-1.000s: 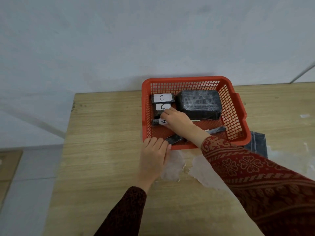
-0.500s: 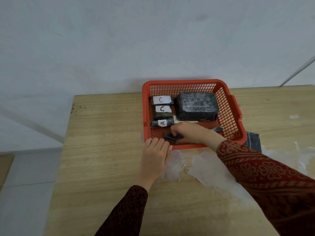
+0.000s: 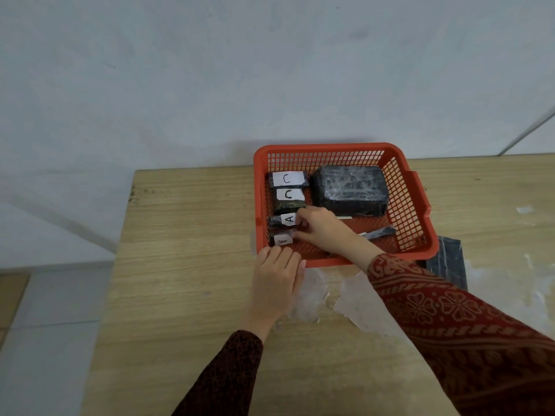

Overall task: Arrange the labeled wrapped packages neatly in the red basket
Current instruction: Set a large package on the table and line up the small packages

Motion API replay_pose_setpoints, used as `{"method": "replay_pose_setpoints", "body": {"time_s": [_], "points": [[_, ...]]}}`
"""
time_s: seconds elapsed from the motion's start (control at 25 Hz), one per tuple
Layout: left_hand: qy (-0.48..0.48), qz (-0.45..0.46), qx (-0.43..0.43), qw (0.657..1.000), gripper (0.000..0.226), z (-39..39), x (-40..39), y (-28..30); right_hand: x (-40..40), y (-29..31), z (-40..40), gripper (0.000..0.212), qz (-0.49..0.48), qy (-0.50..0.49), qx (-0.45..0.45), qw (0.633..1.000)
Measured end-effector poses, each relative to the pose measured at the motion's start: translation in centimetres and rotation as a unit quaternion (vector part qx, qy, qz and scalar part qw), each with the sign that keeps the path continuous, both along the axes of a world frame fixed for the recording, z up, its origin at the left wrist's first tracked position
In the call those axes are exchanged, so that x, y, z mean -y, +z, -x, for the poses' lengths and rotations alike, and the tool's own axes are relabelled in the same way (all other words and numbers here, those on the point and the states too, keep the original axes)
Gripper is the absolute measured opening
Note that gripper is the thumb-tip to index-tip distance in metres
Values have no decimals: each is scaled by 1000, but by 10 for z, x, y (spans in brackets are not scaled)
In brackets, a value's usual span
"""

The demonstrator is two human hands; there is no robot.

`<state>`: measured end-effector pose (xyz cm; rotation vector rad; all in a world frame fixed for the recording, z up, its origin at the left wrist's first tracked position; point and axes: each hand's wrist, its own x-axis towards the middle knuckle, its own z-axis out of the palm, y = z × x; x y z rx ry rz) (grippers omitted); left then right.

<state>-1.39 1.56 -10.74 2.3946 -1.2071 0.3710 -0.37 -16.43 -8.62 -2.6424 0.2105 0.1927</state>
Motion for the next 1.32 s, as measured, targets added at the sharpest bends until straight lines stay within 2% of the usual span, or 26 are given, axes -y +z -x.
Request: {"method": "replay_pose_setpoints", "body": {"time_s": [0.16,0.48,0.64,0.72,0.84,1.04,1.16,1.32], "points": [[1,-1,-3,1000,33,0,0,0,-5,3,-10,15,47,-12,8,999],[-3,-14,-11,1000,33,1,-1,2,2,15,8,14,39,6,33,999],[-7,-5,-18,1000,33,0,0,2,53,28,40,41,65,7,-92,994],[-9,0,-17,1000,30,1,0,2,76,32,55,52,116,8,-149,982],[-7,4,-18,1000,28,2,0,2,93,28,66,51,169,27,-178,969],[-2,5,-26,1000,28,3,1,2,84,26,64,21,98,37,-142,984],[0,1,-28,1000,30,3,0,3,66,28,56,24,28,56,-143,988],[4,-4,-19,1000,30,3,1,3,43,22,38,28,-18,86,-120,989]]}}
